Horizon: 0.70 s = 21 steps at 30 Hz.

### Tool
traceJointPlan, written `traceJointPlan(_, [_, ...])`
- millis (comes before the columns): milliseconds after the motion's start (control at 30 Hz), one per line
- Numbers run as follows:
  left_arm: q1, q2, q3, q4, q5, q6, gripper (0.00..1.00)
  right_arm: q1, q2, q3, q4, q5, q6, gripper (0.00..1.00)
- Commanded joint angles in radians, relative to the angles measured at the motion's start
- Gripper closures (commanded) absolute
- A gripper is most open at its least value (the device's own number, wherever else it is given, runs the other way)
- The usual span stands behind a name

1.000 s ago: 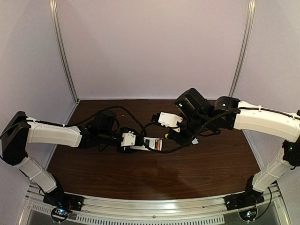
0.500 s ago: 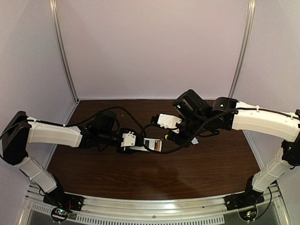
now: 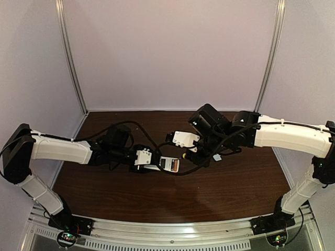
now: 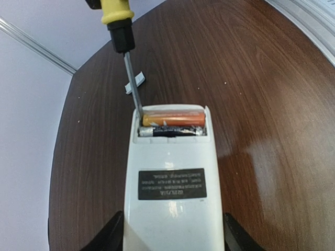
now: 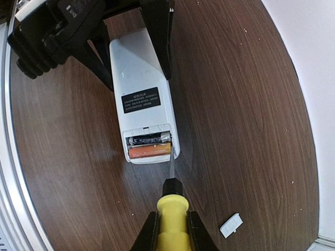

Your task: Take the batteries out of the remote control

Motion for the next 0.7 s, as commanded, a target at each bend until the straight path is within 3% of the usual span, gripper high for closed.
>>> traceJointPlan(0, [0.002, 0.001, 0.033, 0.067, 0.027, -0.006, 1.00, 0.009, 0.031, -0.006, -0.045, 0.033, 0.003, 1.00])
traceJointPlan(667, [-0.007, 0.005, 0.029, 0.067, -0.005, 0.003, 1.00, 0.025, 0.107, 0.043, -0.074, 0.011, 0.030, 1.00])
